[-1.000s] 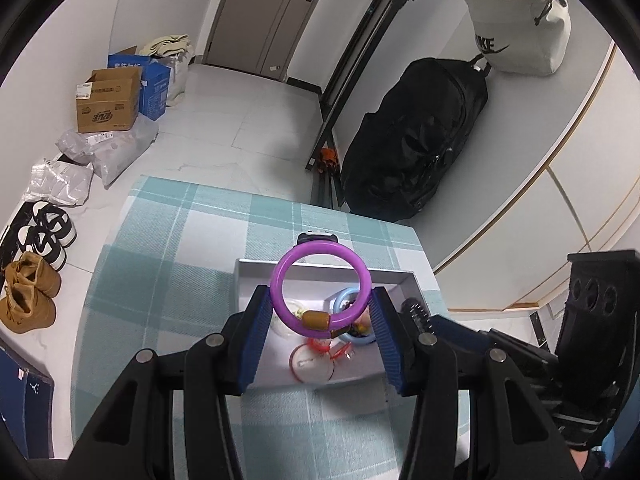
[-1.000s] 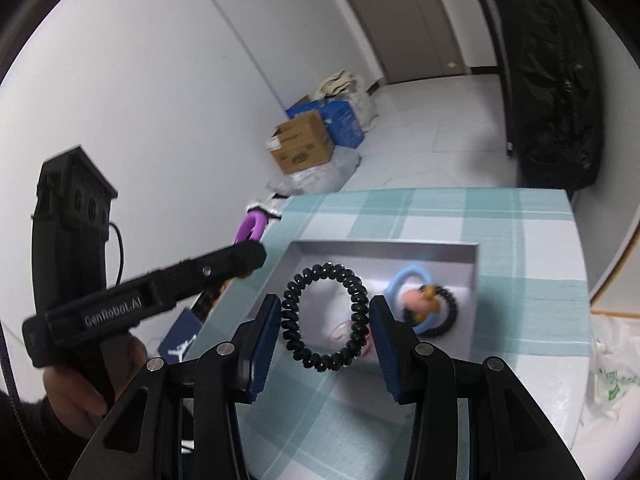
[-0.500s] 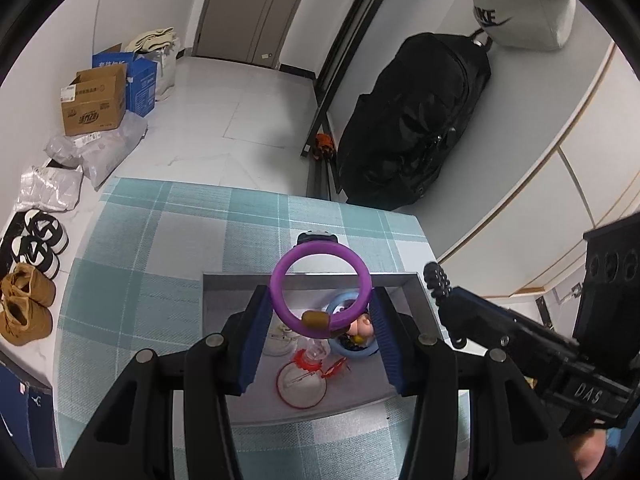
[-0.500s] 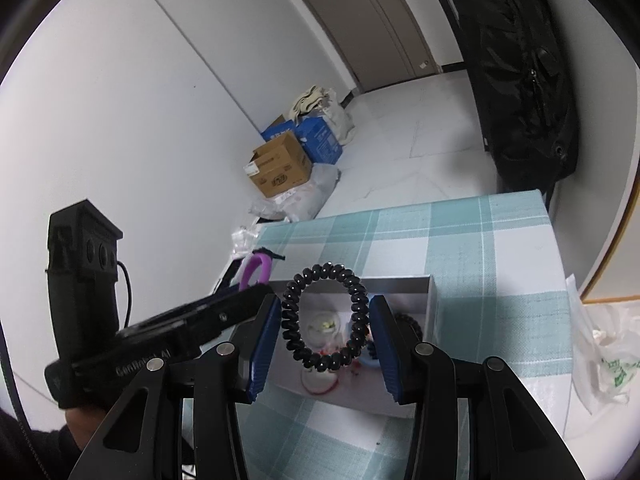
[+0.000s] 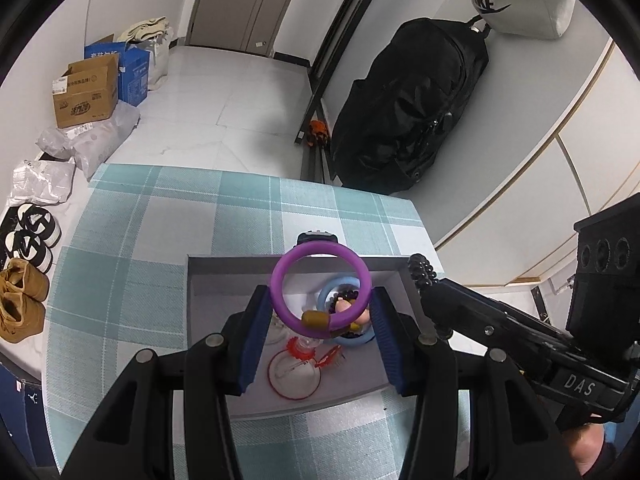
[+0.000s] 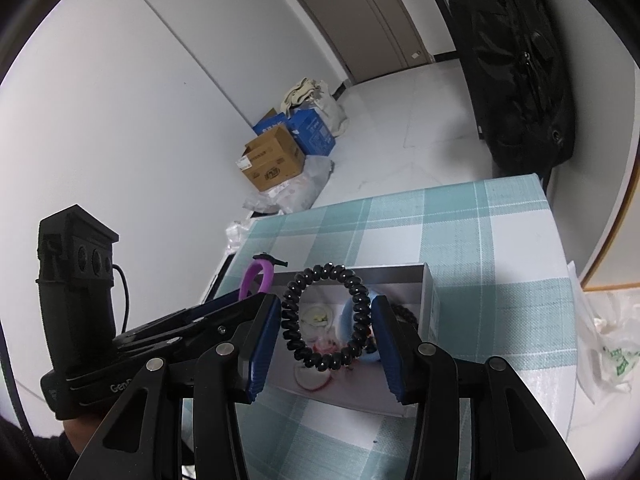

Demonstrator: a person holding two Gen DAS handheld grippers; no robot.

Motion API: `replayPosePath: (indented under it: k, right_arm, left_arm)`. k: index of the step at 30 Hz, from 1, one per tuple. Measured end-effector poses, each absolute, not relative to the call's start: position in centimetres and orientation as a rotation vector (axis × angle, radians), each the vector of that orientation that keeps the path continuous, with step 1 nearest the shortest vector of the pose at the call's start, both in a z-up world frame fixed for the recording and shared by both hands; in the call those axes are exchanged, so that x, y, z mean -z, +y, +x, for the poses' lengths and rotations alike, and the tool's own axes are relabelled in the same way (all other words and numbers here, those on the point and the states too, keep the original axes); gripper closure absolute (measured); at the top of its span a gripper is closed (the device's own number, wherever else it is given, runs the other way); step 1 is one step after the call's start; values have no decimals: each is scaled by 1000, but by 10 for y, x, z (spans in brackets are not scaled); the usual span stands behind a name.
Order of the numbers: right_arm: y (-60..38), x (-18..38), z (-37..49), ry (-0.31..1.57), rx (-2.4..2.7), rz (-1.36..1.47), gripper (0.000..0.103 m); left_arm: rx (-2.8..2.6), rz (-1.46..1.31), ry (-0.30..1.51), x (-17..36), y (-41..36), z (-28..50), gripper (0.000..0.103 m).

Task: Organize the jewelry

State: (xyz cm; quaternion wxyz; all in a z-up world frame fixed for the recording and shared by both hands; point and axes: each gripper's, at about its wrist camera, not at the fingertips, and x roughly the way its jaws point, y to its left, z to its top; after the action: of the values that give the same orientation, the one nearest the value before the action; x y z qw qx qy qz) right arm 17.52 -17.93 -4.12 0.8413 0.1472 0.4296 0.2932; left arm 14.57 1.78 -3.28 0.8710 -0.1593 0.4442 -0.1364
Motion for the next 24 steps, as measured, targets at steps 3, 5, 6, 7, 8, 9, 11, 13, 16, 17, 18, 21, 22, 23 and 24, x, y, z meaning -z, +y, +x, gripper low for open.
replayPosePath:
  k: [3, 5, 6, 7, 8, 9, 11, 13, 16, 17, 18, 21, 22, 23, 24]
  right_arm:
    - [-181, 43, 177, 909, -599, 313, 52]
    - [-182, 42, 177, 906, -600, 322, 49]
    - [-183, 41, 176, 903, -600, 324, 45]
    - [-183, 40, 175, 896, -603, 325, 43]
    - [-183, 39, 175, 892, -606, 325, 41]
    - [-182, 39, 174, 889, -611, 321, 39]
    - [-181, 39, 174, 889, -608, 310, 33]
    - [-182, 39, 174, 887, -598, 312, 32]
    - [-187, 39, 174, 884, -577, 324, 28]
    - [-188, 39, 174, 881, -574, 328, 27]
    - [-190, 38, 174, 879, -570, 331, 26]
    - [-191, 36, 172, 869, -572, 320, 23]
    - [-191, 35, 170, 862, -573, 313, 22]
    - [-190, 34, 169, 855, -573, 307, 19]
    - [-190, 32, 167, 843, -577, 302, 18]
  left_arm:
    - [311, -371, 968, 39, 18, 148, 58]
    - [308, -400, 1013, 46, 20, 151, 57]
    - [317, -416, 1026, 48, 20, 152, 57]
    - [318, -422, 1033, 49, 20, 152, 56]
    - [315, -422, 1032, 48, 20, 151, 56]
    - [321, -414, 1023, 47, 19, 150, 56]
    - [327, -394, 1012, 43, 16, 148, 51]
    - [331, -381, 1011, 41, 14, 147, 42]
    - [337, -379, 1013, 41, 13, 145, 42]
    - [330, -374, 1011, 41, 14, 145, 42]
    - [322, -367, 1003, 39, 14, 144, 42]
    - [308, -367, 979, 35, 18, 140, 42]
    - [309, -368, 970, 33, 19, 140, 42]
    - [307, -367, 959, 31, 20, 138, 42]
    - [300, -363, 944, 28, 21, 136, 42]
